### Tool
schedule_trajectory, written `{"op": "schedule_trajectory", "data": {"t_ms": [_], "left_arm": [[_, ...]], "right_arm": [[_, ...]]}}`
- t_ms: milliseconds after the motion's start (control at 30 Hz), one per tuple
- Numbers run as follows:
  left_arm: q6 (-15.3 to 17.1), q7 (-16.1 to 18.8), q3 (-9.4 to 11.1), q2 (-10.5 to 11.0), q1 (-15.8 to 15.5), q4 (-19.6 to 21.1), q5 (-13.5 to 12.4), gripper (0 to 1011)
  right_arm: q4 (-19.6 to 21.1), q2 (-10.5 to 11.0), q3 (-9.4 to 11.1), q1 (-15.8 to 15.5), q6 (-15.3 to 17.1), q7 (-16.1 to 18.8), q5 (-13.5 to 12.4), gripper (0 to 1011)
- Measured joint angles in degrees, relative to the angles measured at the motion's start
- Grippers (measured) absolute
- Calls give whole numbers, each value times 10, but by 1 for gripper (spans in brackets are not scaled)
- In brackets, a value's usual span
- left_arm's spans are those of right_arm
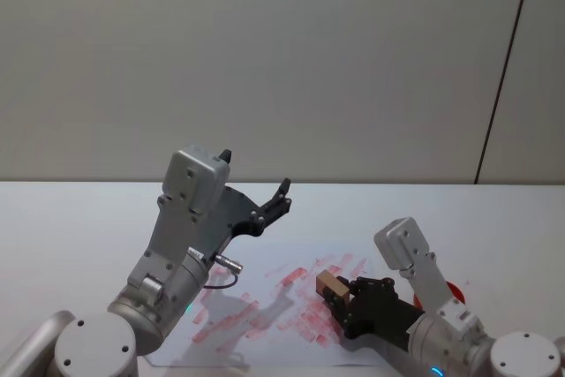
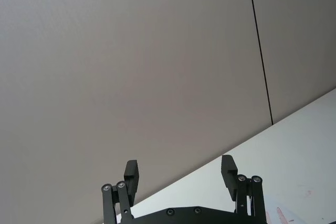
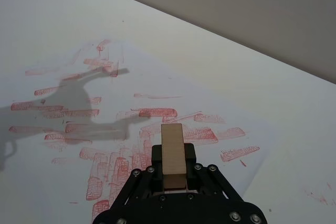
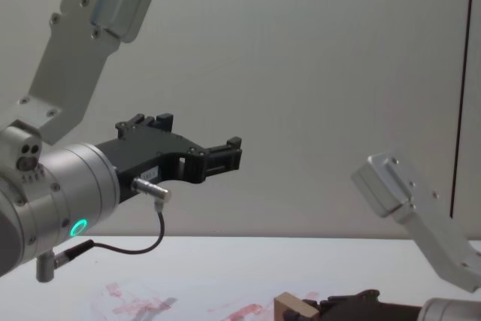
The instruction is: Use the one hand to pick up the stamp and affix it onto the A4 paper.
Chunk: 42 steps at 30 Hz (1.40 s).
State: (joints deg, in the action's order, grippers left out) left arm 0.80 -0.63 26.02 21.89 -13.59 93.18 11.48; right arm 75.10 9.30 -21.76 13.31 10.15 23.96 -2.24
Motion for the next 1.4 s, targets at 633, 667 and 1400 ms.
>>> {"op": "schedule_trajectory", "data": {"t_ms": [633, 667, 1400], "left_arm": [[0, 0, 0, 0, 0, 0, 0, 1002], [0, 0, 0, 0, 0, 0, 0, 1002], [0, 0, 0, 0, 0, 0, 0, 1003]], "right_arm": [[10, 3, 1, 0, 1, 2, -10, 216], [11, 3, 2, 0, -2, 1, -12, 216], [92, 34, 36, -21, -62, -54, -73, 216]]}}
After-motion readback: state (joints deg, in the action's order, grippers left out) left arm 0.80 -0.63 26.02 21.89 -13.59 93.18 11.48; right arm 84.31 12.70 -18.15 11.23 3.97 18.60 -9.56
